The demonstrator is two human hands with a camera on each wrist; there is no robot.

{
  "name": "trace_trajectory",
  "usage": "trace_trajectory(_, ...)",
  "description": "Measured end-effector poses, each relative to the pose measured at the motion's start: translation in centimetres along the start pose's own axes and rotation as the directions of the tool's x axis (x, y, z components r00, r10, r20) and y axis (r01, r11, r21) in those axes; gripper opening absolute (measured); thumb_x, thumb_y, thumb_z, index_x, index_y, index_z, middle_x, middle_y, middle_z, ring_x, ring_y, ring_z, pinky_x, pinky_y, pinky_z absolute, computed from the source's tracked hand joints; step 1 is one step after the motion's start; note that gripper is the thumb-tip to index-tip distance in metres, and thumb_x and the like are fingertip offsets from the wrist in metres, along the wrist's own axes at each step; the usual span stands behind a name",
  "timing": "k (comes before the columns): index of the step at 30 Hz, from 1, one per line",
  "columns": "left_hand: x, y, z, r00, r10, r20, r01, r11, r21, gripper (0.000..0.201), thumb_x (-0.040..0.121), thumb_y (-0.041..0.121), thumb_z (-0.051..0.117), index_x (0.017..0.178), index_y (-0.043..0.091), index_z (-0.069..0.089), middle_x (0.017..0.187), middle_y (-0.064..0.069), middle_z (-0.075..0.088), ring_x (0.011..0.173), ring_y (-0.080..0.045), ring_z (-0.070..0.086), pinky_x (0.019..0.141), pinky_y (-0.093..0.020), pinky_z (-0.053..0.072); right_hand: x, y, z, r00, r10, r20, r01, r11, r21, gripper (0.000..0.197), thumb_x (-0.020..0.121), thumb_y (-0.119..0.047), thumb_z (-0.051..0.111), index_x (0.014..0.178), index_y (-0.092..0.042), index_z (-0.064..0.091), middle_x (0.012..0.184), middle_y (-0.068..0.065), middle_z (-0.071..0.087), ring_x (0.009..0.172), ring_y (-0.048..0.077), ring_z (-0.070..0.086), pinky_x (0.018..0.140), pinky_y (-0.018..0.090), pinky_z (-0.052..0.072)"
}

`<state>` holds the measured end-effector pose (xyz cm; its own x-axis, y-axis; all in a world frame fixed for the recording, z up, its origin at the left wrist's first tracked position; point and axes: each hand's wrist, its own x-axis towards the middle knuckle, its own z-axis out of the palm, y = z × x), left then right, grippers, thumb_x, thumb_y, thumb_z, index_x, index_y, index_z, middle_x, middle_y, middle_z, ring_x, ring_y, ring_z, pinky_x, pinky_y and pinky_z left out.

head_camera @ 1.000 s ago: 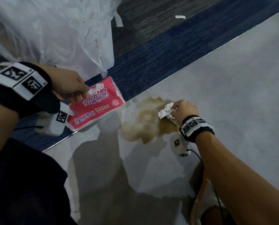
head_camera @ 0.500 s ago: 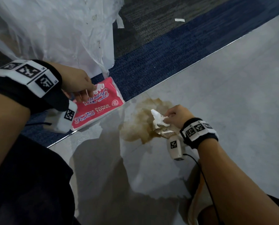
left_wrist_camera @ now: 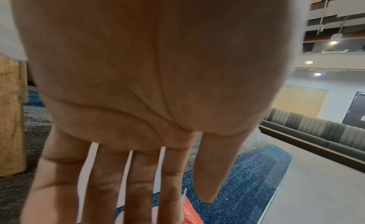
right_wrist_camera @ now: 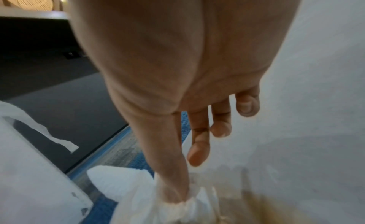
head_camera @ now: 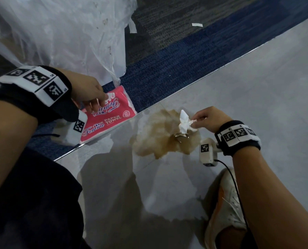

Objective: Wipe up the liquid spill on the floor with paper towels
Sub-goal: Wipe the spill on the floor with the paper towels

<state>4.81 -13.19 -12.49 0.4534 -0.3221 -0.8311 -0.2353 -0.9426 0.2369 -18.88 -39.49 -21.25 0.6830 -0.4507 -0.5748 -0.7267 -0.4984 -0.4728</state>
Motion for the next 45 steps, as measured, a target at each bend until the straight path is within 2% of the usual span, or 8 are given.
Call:
trace_trajectory(4,0.1,-0.4,0.0,1.000,-0.002,0.011,0.002,1.000,-0.003,0.039,0.099,0.030,0.043,0.104,-0.003,0.062,0.077,-0.013,0.064,0.067,-0.024,0.057,0.054,-0.026,0.041,0.4,1.6,1.4,0.994,0.085,-0.062,-0.094,0.985,-0.148,0.011,0.075,-0.011,0.073,0.080,-0.021,0.071,0.065,-0.003,0.058,0.063,0.012,0.054,0.056,0.022,0.038)
trace_trajectory(8,0.2,-0.6,-0.1,1.000,0.000,0.008,0.001,1.000,-0.015,0.039,0.099,0.030,0.042,0.104,-0.003,0.062,0.078,-0.013,0.065,0.069,-0.026,0.058,0.055,-0.027,0.041,0.7,1.8,3.3,0.984,0.149,-0.096,-0.169,0.951,-0.258,0.014,0.073,-0.020,0.072,0.076,-0.033,0.066,0.090,0.003,0.068,0.087,0.025,0.064,0.077,0.031,0.052)
trace_trajectory(11,0.3,-0.4,0.0,1.000,0.001,0.009,-0.001,1.000,-0.011,0.038,0.100,0.029,0.042,0.105,-0.002,0.061,0.079,-0.012,0.064,0.070,-0.025,0.057,0.055,-0.026,0.041,0.8,0.8,4.1,0.987,0.139,-0.082,-0.158,0.937,-0.310,0.013,0.075,-0.023,0.072,0.085,-0.031,0.068,0.093,0.000,0.064,0.092,0.024,0.063,0.083,0.033,0.052)
trace_trajectory(15,0.4,-0.3,0.0,1.000,-0.001,0.013,0.001,1.000,-0.003,0.038,0.100,0.029,0.042,0.107,-0.003,0.061,0.079,-0.012,0.064,0.069,-0.024,0.057,0.056,-0.026,0.042,0.7,-0.5,2.6,0.992,0.096,-0.080,-0.114,0.957,-0.267,0.013,0.072,-0.021,0.074,0.075,-0.032,0.067,0.087,0.000,0.066,0.085,0.023,0.064,0.075,0.032,0.053)
trace_trajectory(21,0.5,0.0,0.0,1.000,0.019,0.019,-0.019,1.000,0.020,0.037,0.100,0.028,0.042,0.107,-0.002,0.062,0.079,-0.012,0.065,0.068,-0.024,0.058,0.056,-0.026,0.042,-0.8,-2.4,-1.9,0.994,-0.028,-0.101,0.008,0.980,-0.200,0.011,0.075,-0.013,0.075,0.083,-0.020,0.073,0.064,-0.005,0.054,0.060,0.008,0.050,0.053,0.021,0.036)
trace_trajectory(33,0.5,0.3,-0.1,0.999,0.031,0.012,-0.032,0.999,0.040,0.031,0.100,0.028,0.043,0.100,0.003,0.062,0.079,-0.010,0.065,0.068,-0.021,0.059,0.053,-0.026,0.040,-4.0,-5.0,-7.1,0.989,-0.105,-0.108,0.092,0.988,-0.125,0.007,0.075,-0.019,0.077,0.077,-0.025,0.073,0.068,0.003,0.054,0.060,0.015,0.046,0.060,0.028,0.036)
trace_trajectory(38,0.5,0.4,0.0,0.999,0.032,0.010,-0.032,0.999,0.032,0.029,0.100,0.027,0.043,0.095,0.004,0.061,0.079,-0.010,0.065,0.068,-0.022,0.058,0.053,-0.025,0.040,-3.9,-5.1,-6.7,0.990,-0.093,-0.107,0.082,0.991,-0.106,0.007,0.074,-0.020,0.078,0.079,-0.024,0.074,0.070,0.005,0.052,0.064,0.017,0.046,0.062,0.028,0.035)
trace_trajectory(45,0.2,0.3,-0.1,1.000,0.013,0.019,-0.013,1.000,0.018,0.034,0.099,0.029,0.043,0.102,0.001,0.061,0.082,-0.011,0.066,0.070,-0.023,0.058,0.056,-0.026,0.042,-4.0,-4.7,-6.5,0.986,-0.101,-0.129,0.099,0.995,-0.021,0.011,0.075,-0.018,0.077,0.074,-0.027,0.072,0.071,0.005,0.055,0.067,0.017,0.048,0.065,0.028,0.037)
